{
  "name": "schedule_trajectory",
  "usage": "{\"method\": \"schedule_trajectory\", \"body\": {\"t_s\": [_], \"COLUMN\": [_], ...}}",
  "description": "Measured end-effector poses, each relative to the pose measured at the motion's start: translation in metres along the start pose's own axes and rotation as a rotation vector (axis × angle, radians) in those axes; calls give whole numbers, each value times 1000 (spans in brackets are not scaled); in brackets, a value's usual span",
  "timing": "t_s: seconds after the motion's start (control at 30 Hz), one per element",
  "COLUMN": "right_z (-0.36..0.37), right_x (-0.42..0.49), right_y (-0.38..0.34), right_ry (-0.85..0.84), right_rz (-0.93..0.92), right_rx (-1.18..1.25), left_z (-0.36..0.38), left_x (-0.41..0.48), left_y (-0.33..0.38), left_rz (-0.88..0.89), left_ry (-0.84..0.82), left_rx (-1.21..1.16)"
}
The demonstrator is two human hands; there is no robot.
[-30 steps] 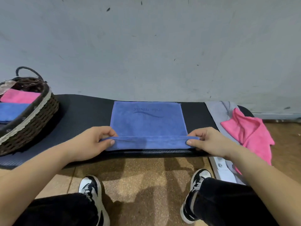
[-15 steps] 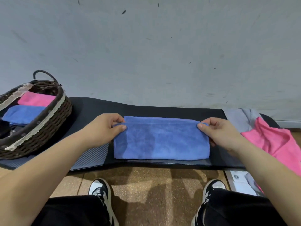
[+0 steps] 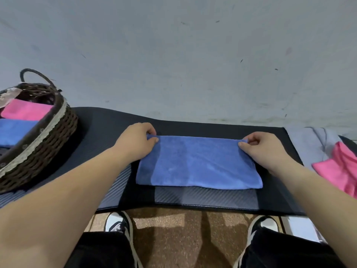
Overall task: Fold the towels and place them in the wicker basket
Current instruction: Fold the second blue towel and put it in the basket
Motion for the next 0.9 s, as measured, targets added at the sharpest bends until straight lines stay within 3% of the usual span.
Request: {"method": "schedule_trajectory", "body": {"t_s": [0.13, 0.27, 0.33, 0.43, 0.53, 0.73, 0.9], "right_z": [2, 6, 17, 39, 43, 43, 45], "right_x": [4, -13, -29, -46, -49, -49, -48], "right_y": [-3, -24, -35, -28, -11, -7, -6], "right_ry": [9, 68, -41, -285, -394, -406, -396], "right_rz": [-27, -300, -402, -365, -367, -377, -367], "right_rx": [-202, -373, -330, -487, -663, -684, -679], "left_z": [-9, -4, -3, -6, -10, -18, -19], "left_x": [4, -2, -3, -5, -9, -35, -55], "left_y": [10, 21, 23, 24, 27, 24, 11], "left_rz": [18, 32, -9, -75, -122, -109, -95], "left_ry": [-12, -146, -161, -172, -200, -221, -90], "left_rx": [73, 175, 170, 190, 135, -149, -278]}}
Point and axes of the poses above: each hand's wrist, its own x-axis towards the middle knuckle, its own z-axis out of the palm, y = z × x, the point moved 3 cm from there along x, towards the middle knuckle
